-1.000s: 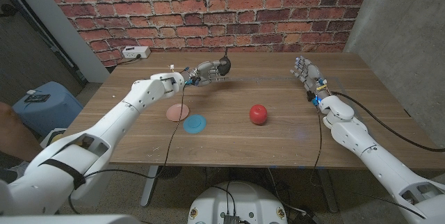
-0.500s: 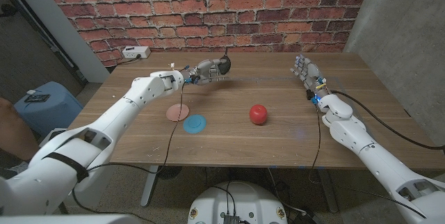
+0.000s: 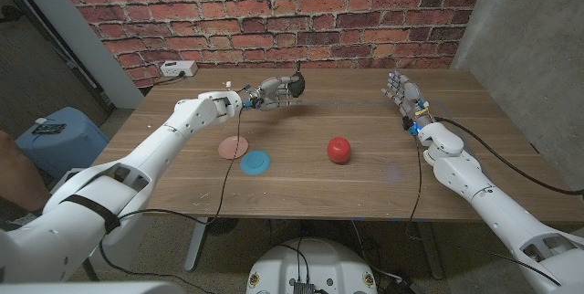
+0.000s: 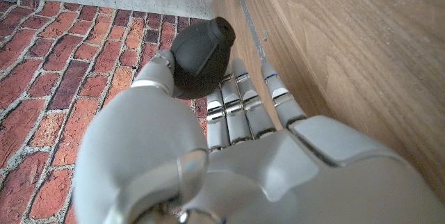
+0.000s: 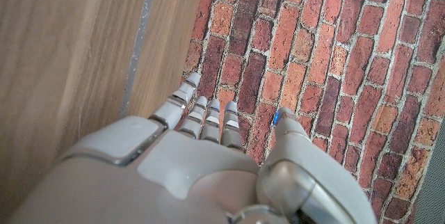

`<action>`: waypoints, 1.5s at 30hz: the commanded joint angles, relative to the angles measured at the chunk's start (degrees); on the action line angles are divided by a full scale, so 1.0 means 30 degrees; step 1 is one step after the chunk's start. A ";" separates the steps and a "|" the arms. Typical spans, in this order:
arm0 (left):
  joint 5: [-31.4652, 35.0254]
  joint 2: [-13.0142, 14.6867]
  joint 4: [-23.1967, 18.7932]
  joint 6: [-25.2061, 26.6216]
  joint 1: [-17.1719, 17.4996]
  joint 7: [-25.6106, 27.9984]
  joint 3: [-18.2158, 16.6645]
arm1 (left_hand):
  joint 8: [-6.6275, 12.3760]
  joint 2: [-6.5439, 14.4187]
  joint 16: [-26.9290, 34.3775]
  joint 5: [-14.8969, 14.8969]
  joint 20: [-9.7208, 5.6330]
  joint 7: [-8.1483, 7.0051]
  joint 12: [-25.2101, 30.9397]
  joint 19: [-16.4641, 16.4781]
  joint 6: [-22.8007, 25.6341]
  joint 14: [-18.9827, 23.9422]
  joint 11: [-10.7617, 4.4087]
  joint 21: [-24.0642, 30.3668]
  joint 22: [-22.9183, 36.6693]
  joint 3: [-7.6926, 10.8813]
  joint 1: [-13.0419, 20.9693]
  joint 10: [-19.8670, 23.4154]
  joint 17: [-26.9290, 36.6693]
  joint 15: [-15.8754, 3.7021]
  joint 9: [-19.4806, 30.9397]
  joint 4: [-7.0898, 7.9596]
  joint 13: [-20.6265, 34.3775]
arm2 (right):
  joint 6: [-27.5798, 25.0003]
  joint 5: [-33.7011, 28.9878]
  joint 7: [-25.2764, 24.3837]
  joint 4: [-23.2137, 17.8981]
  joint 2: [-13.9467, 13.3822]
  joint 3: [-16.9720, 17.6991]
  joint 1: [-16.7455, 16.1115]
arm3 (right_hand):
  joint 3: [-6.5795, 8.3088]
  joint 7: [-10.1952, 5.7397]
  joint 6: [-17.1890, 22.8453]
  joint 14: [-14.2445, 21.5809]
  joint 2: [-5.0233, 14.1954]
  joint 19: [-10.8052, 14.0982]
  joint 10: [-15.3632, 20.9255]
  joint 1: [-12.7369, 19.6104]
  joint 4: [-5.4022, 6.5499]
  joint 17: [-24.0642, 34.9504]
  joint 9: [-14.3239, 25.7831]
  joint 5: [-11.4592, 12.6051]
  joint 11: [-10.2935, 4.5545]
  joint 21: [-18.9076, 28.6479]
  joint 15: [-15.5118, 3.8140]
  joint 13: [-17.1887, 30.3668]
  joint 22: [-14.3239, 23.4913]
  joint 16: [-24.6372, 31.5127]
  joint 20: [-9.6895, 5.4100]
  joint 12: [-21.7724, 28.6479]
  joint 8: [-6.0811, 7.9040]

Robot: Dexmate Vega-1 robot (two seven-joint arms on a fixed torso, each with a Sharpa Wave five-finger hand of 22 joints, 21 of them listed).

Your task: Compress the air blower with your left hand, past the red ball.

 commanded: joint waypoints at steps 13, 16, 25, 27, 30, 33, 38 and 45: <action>-0.0125 -0.0187 0.0203 0.0065 0.0099 -0.0705 -0.0075 | -0.0376 0.0013 -0.0491 -0.0185 0.0319 0.0323 -0.0631 -0.0754 -0.1041 -0.0866 0.0397 -0.0226 0.0065 -0.0047 -0.0656 -0.1130 0.0092 0.0554 -0.0300 0.0119 0.0092 | -0.0365 0.0089 0.0247 -0.0263 -0.0392 0.0113 0.0022 | -0.0073 0.0148 0.0074 0.0034 -0.0002 0.0179 0.0011 0.0245 -0.0102 0.0012 0.0036 -0.0028 0.0142 0.0111 0.0138 -0.0009 0.0037 0.0135 -0.0035 0.0069 0.0029; -0.0107 -0.0197 0.0191 0.0080 0.0096 -0.0689 -0.0061 | -0.0371 -0.0048 -0.0496 -0.0208 0.0304 0.0319 -0.0677 -0.0784 -0.1087 -0.0824 0.0375 -0.0227 0.0066 -0.0070 -0.0731 -0.1153 0.0075 0.0534 -0.0348 0.0094 0.0087 | -0.0381 0.0132 0.0176 -0.0354 -0.0422 0.0163 -0.0099 | -0.0077 0.0130 0.0105 0.0031 -0.0012 0.0185 0.0017 0.0252 -0.0110 0.0011 0.0033 -0.0030 0.0128 0.0113 0.0137 -0.0010 0.0036 0.0132 -0.0041 0.0069 0.0041; -0.0213 -0.0323 0.0371 0.0192 0.0053 -0.0724 -0.0087 | -0.0385 0.0030 -0.0596 -0.0236 0.0356 0.0429 -0.0814 -0.0954 -0.1291 -0.1007 0.0417 -0.0269 0.0069 -0.0045 -0.0910 -0.1289 0.0078 0.0708 -0.0464 0.0106 0.0097 | -0.0457 0.0214 0.0123 -0.0443 -0.0487 0.0230 -0.0240 | -0.0074 0.0102 0.0089 0.0034 -0.0001 0.0180 0.0011 0.0273 -0.0122 0.0010 0.0028 -0.0029 0.0147 0.0111 0.0134 -0.0014 0.0036 0.0131 -0.0041 0.0063 0.0033; -0.0187 -0.0320 0.0402 0.0183 0.0036 -0.0775 -0.0064 | -0.0378 0.0027 -0.0582 -0.0239 0.0382 0.0448 -0.0821 -0.0956 -0.1302 -0.0962 0.0424 -0.0266 0.0070 -0.0035 -0.0906 -0.1276 0.0076 0.0712 -0.0483 0.0079 0.0100 | -0.0462 0.0202 0.0127 -0.0428 -0.0497 0.0226 -0.0230 | -0.0072 0.0106 0.0097 0.0033 0.0001 0.0179 0.0016 0.0280 -0.0126 0.0009 0.0027 -0.0029 0.0160 0.0110 0.0096 -0.0015 0.0036 0.0130 -0.0040 0.0065 0.0036; -0.0197 -0.0326 0.0483 0.0212 0.0013 -0.0860 -0.0055 | -0.0363 0.0069 -0.0583 -0.0243 0.0400 0.0407 -0.0842 -0.0978 -0.1305 -0.0970 0.0433 -0.0268 0.0071 -0.0019 -0.0932 -0.1279 0.0086 0.0714 -0.0512 0.0077 0.0105 | -0.0491 0.0205 0.0137 -0.0407 -0.0482 0.0207 -0.0200 | -0.0072 0.0095 0.0100 0.0034 0.0002 0.0178 0.0015 0.0287 -0.0131 0.0008 0.0025 -0.0029 0.0140 0.0109 0.0098 -0.0016 0.0036 0.0129 -0.0052 0.0063 0.0037; -0.0233 -0.0324 0.0534 0.0255 0.0023 -0.0830 -0.0098 | -0.0340 0.0058 -0.0579 -0.0248 0.0415 0.0348 -0.0856 -0.0976 -0.1280 -0.0943 0.0409 -0.0261 0.0072 -0.0009 -0.0930 -0.1274 0.0082 0.0709 -0.0537 0.0041 0.0110 | -0.0509 0.0181 0.0138 -0.0362 -0.0418 0.0150 -0.0133 | -0.0073 0.0098 0.0102 0.0036 0.0003 0.0178 0.0012 0.0290 -0.0133 0.0009 0.0023 -0.0030 0.0137 0.0109 0.0091 -0.0017 0.0036 0.0130 -0.0045 0.0061 0.0037; -0.0186 -0.0299 0.0785 0.0226 -0.0093 -0.0985 -0.0102 | -0.0298 -0.0001 -0.0591 -0.0294 0.0393 0.0314 -0.0897 -0.0965 -0.1246 -0.0961 0.0352 -0.0242 0.0073 -0.0089 -0.1144 -0.1249 0.0093 0.0684 -0.0600 0.0088 0.0102 | -0.0432 0.0096 0.0020 -0.0174 -0.0146 0.0025 0.0047 | -0.0074 0.0104 0.0084 0.0023 0.0006 0.0178 0.0018 0.0294 -0.0134 0.0010 0.0022 -0.0031 0.0153 0.0109 0.0094 -0.0018 0.0036 0.0125 -0.0050 0.0062 0.0029; -0.0020 -0.0278 0.1120 0.0269 -0.0375 -0.1280 -0.0004 | -0.0267 0.0050 -0.0592 -0.0310 0.0393 0.0295 -0.0923 -0.0956 -0.1226 -0.0908 0.0318 -0.0224 0.0074 -0.0069 -0.1257 -0.1216 0.0094 0.0691 -0.0666 0.0099 0.0114 | -0.0406 0.0092 -0.0219 -0.0271 -0.0024 0.0010 -0.0124 | -0.0078 0.0083 0.0094 0.0025 0.0002 0.0179 -0.0008 0.0307 -0.0144 0.0009 0.0019 -0.0033 0.0134 0.0109 0.0093 -0.0021 0.0036 0.0124 -0.0042 0.0050 0.0033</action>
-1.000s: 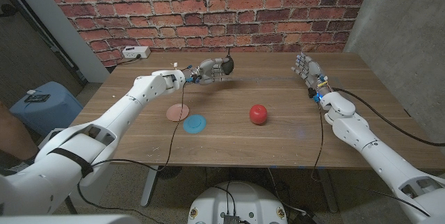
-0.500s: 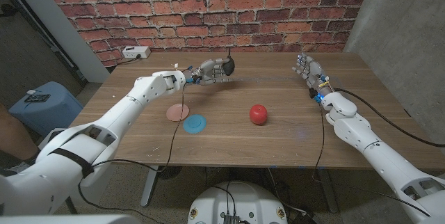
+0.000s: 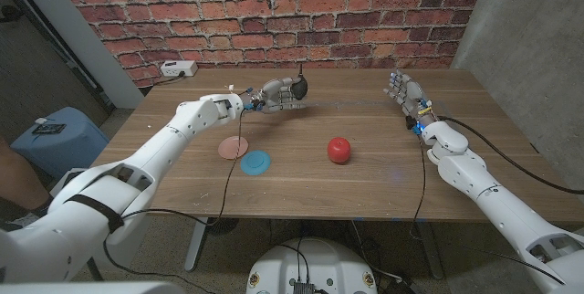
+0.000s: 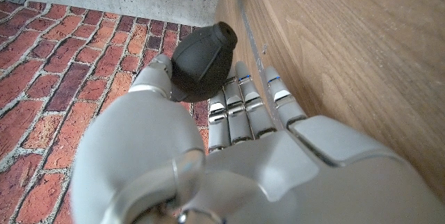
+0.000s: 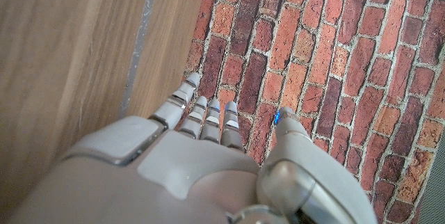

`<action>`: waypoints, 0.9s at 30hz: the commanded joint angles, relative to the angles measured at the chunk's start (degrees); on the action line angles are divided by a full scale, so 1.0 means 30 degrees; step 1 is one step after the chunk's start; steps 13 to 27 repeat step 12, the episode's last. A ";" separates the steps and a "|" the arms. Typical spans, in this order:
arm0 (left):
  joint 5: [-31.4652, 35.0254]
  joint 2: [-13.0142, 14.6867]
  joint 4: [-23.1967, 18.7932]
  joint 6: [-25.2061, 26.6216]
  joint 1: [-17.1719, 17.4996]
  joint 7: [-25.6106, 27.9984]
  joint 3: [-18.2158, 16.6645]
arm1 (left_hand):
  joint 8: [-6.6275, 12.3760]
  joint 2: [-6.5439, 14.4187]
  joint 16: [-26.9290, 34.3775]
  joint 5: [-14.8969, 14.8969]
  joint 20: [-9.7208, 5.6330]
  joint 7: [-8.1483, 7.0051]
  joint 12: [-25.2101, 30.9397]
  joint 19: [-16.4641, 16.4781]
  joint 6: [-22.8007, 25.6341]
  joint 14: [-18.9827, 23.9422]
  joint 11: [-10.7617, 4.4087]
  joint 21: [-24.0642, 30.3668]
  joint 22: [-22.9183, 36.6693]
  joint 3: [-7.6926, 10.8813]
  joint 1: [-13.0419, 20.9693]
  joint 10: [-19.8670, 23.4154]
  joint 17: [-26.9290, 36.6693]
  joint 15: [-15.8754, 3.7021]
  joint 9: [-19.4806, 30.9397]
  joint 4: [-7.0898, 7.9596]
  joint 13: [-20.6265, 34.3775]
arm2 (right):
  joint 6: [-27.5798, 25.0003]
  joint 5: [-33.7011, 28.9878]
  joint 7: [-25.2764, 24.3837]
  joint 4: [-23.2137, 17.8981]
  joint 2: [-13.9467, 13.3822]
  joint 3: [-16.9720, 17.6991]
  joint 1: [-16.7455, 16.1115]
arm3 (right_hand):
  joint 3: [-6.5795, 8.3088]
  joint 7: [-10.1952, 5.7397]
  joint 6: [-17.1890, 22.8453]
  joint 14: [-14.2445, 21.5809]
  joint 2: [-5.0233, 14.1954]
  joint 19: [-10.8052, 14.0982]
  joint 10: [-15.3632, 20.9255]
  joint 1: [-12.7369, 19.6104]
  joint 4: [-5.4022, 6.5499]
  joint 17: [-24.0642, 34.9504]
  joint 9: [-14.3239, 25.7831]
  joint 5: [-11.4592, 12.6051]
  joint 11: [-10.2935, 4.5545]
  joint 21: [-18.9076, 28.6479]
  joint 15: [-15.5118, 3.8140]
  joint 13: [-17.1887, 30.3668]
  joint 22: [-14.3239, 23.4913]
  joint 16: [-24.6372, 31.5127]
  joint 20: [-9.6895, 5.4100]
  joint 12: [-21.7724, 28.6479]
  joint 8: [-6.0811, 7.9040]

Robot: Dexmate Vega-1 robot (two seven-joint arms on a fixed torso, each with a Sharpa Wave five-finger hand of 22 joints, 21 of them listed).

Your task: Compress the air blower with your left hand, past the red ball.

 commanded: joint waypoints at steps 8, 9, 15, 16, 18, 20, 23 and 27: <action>0.0396 -0.0001 0.0905 0.0044 -0.0713 -0.0848 0.0206 | 0.0140 -0.0025 -0.0051 -0.0062 -0.0007 -0.0105 -0.0151 -0.0068 0.0105 0.0029 -0.0084 -0.0018 0.0017 0.0004 -0.0319 0.0029 0.0031 0.0022 -0.0042 -0.0031 0.0062 | 0.0238 -0.0116 -0.0708 -0.0052 0.0559 -0.0129 -0.0202 | -0.0005 0.0076 0.0099 0.0012 0.0073 0.0184 0.0030 0.0235 -0.0065 0.0009 0.0054 -0.0035 0.0090 0.0110 0.0116 0.0057 0.0036 0.0119 -0.0044 0.0050 0.0033; 0.0422 -0.0006 0.0998 0.0038 -0.0775 -0.0998 0.0241 | 0.0138 0.0002 -0.0053 -0.0065 0.0005 -0.0101 -0.0173 -0.0078 0.0092 0.0014 -0.0084 -0.0020 0.0017 0.0015 -0.0321 -0.0009 0.0039 0.0028 -0.0054 -0.0035 0.0065 | 0.0234 -0.0114 -0.0759 -0.0077 0.0583 -0.0130 -0.0222 | -0.0005 0.0076 0.0100 0.0011 0.0073 0.0185 0.0033 0.0234 -0.0065 0.0009 0.0054 -0.0035 0.0088 0.0111 0.0118 0.0057 0.0036 0.0118 -0.0043 0.0052 0.0034; 0.0493 0.0036 0.1002 0.0077 -0.0811 -0.1089 0.0268 | 0.0151 0.0019 -0.0047 -0.0080 0.0001 -0.0112 -0.0173 -0.0077 0.0089 0.0010 -0.0086 -0.0012 0.0017 0.0026 -0.0323 0.0041 0.0053 0.0032 -0.0078 -0.0070 0.0071 | 0.0213 -0.0163 -0.0919 -0.0173 0.0603 -0.0145 -0.0309 | -0.0005 0.0072 0.0100 0.0020 0.0080 0.0187 0.0043 0.0236 -0.0063 0.0011 0.0053 -0.0035 0.0102 0.0111 0.0118 0.0056 0.0036 0.0123 -0.0055 0.0055 0.0034; 0.0493 0.0036 0.1002 0.0077 -0.0811 -0.1089 0.0268 | 0.0151 0.0019 -0.0047 -0.0080 0.0001 -0.0112 -0.0173 -0.0077 0.0089 0.0010 -0.0086 -0.0012 0.0017 0.0026 -0.0323 0.0041 0.0053 0.0032 -0.0078 -0.0070 0.0071 | 0.0213 -0.0163 -0.0919 -0.0173 0.0603 -0.0145 -0.0309 | -0.0005 0.0072 0.0100 0.0020 0.0080 0.0187 0.0043 0.0236 -0.0063 0.0011 0.0053 -0.0035 0.0102 0.0111 0.0118 0.0056 0.0036 0.0123 -0.0055 0.0055 0.0034; 0.0493 0.0036 0.1002 0.0077 -0.0811 -0.1089 0.0268 | 0.0151 0.0019 -0.0047 -0.0080 0.0001 -0.0112 -0.0173 -0.0077 0.0089 0.0010 -0.0086 -0.0012 0.0017 0.0026 -0.0323 0.0041 0.0053 0.0032 -0.0078 -0.0070 0.0071 | 0.0213 -0.0163 -0.0919 -0.0173 0.0603 -0.0145 -0.0309 | -0.0005 0.0072 0.0100 0.0020 0.0080 0.0187 0.0043 0.0236 -0.0063 0.0011 0.0053 -0.0035 0.0102 0.0111 0.0118 0.0056 0.0036 0.0123 -0.0055 0.0055 0.0034; 0.0493 0.0036 0.1002 0.0077 -0.0811 -0.1089 0.0268 | 0.0151 0.0019 -0.0047 -0.0080 0.0001 -0.0112 -0.0173 -0.0077 0.0089 0.0010 -0.0086 -0.0012 0.0017 0.0026 -0.0323 0.0041 0.0053 0.0032 -0.0078 -0.0070 0.0071 | 0.0213 -0.0163 -0.0919 -0.0173 0.0603 -0.0145 -0.0309 | -0.0005 0.0072 0.0100 0.0020 0.0080 0.0187 0.0043 0.0236 -0.0063 0.0011 0.0053 -0.0035 0.0102 0.0111 0.0118 0.0056 0.0036 0.0123 -0.0055 0.0055 0.0034; 0.0493 0.0036 0.1002 0.0077 -0.0811 -0.1089 0.0268 | 0.0151 0.0019 -0.0047 -0.0080 0.0001 -0.0112 -0.0173 -0.0077 0.0089 0.0010 -0.0086 -0.0012 0.0017 0.0026 -0.0323 0.0041 0.0053 0.0032 -0.0078 -0.0070 0.0071 | 0.0213 -0.0163 -0.0919 -0.0173 0.0603 -0.0145 -0.0309 | -0.0005 0.0072 0.0100 0.0020 0.0080 0.0187 0.0043 0.0236 -0.0063 0.0011 0.0053 -0.0035 0.0102 0.0111 0.0118 0.0056 0.0036 0.0123 -0.0055 0.0055 0.0034; 0.0493 0.0036 0.1002 0.0077 -0.0811 -0.1089 0.0268 | 0.0151 0.0019 -0.0047 -0.0080 0.0001 -0.0112 -0.0173 -0.0077 0.0089 0.0010 -0.0086 -0.0012 0.0017 0.0026 -0.0323 0.0041 0.0053 0.0032 -0.0078 -0.0070 0.0071 | 0.0213 -0.0163 -0.0919 -0.0173 0.0603 -0.0145 -0.0309 | -0.0005 0.0072 0.0100 0.0020 0.0080 0.0187 0.0043 0.0236 -0.0063 0.0011 0.0053 -0.0035 0.0102 0.0111 0.0118 0.0056 0.0036 0.0123 -0.0055 0.0055 0.0034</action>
